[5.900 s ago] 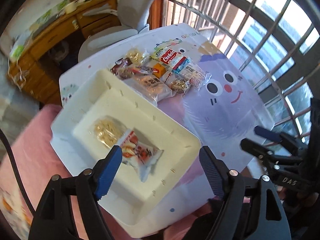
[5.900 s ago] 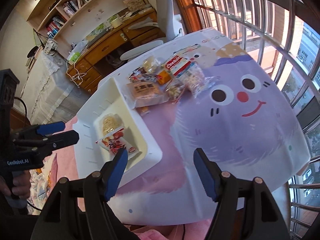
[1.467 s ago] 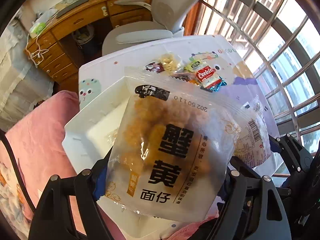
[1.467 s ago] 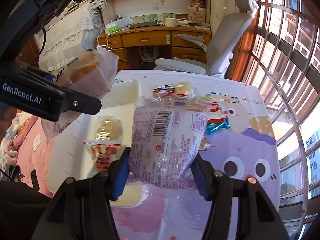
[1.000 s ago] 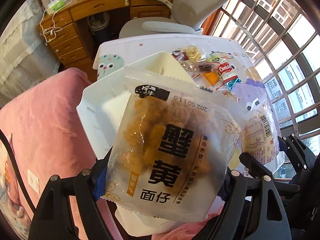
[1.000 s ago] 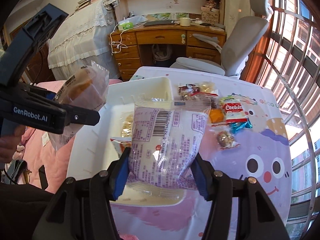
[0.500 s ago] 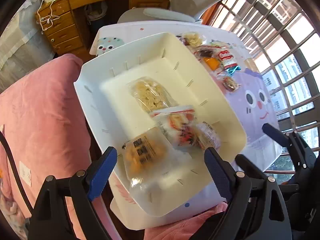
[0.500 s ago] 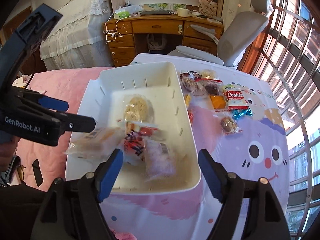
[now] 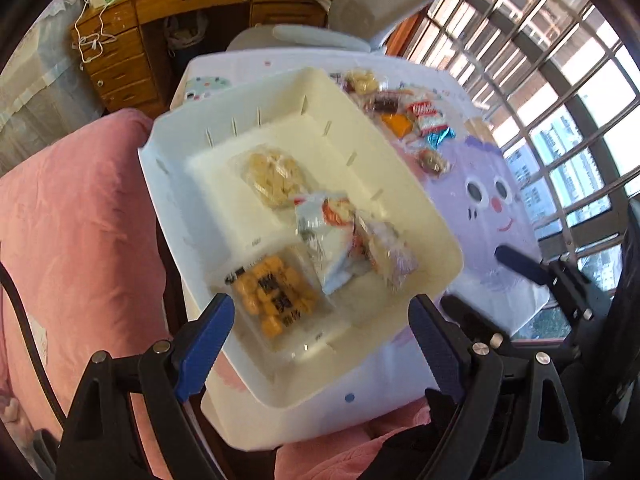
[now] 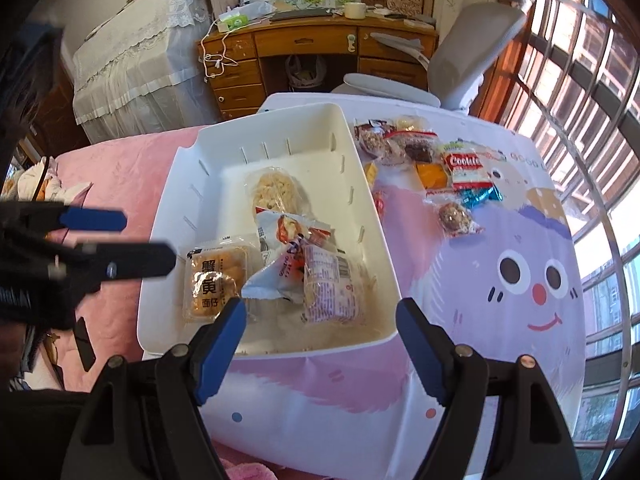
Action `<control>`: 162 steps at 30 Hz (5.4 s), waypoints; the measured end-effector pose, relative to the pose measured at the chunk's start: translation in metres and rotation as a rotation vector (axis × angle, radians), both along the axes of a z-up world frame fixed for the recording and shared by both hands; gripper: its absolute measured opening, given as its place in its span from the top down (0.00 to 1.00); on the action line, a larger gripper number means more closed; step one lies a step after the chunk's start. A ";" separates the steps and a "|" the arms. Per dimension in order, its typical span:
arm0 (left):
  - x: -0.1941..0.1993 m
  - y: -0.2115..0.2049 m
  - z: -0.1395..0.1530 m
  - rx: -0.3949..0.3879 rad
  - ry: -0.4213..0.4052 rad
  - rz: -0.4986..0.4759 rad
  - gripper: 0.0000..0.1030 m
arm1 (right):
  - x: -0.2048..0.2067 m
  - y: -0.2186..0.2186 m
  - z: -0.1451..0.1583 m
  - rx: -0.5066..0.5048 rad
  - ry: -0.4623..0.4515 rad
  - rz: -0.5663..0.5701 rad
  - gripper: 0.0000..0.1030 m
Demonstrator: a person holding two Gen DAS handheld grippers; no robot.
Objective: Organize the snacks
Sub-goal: 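Withdraw both grippers from the tray back over the snack pile, then grasp the red Cookies pack with the right gripper while the left grasps a clear nut bag, then carry the Cookies pack and nut bag over the white tray with both grippers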
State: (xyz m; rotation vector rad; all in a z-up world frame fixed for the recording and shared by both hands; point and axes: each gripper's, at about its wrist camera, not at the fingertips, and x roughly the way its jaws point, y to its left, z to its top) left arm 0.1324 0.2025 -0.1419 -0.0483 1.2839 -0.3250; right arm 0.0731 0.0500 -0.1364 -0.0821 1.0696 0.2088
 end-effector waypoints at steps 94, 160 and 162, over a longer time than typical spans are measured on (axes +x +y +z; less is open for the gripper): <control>0.159 -0.272 -0.150 0.070 -0.194 0.392 0.23 | 0.295 -0.162 -0.113 0.068 0.189 0.269 0.25; -0.031 -0.263 0.016 0.114 -0.386 0.330 0.50 | 0.098 -0.244 -0.025 0.177 0.237 0.237 0.56; -0.037 -0.255 0.022 0.130 -0.397 0.348 0.50 | 0.089 -0.242 -0.026 0.189 0.239 0.241 0.56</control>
